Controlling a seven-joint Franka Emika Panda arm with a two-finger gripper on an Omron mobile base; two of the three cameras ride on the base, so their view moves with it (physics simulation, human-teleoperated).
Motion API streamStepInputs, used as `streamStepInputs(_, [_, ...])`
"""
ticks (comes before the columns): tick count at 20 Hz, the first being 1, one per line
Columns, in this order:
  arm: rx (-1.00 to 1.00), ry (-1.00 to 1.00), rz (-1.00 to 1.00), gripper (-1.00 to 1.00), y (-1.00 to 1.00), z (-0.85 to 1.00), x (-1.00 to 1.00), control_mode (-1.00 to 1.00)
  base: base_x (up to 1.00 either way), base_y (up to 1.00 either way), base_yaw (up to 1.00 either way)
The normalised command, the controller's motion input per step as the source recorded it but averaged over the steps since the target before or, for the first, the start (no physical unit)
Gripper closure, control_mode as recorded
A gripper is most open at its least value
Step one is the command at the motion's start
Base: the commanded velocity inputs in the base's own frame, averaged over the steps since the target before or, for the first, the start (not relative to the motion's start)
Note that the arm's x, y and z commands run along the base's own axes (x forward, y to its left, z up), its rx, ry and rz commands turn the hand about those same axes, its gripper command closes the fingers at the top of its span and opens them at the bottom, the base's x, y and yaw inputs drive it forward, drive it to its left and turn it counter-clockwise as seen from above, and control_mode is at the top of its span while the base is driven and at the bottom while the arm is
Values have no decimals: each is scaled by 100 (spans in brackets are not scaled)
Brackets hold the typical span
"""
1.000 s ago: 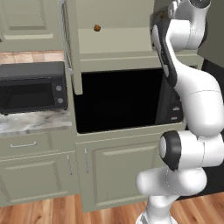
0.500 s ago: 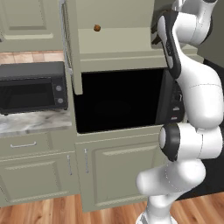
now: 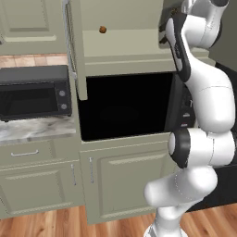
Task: Pick the jar and jar from the dining table and place them in the open cabinet. Close the cabinet after placing the objects.
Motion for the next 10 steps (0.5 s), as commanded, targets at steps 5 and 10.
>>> streamStepInputs(5, [0,-2,0,100,-7,-8,17,-100,0,0,0])
streamStepInputs(10, [0,4,0,100,-6,0,22,-100,0,0,0])
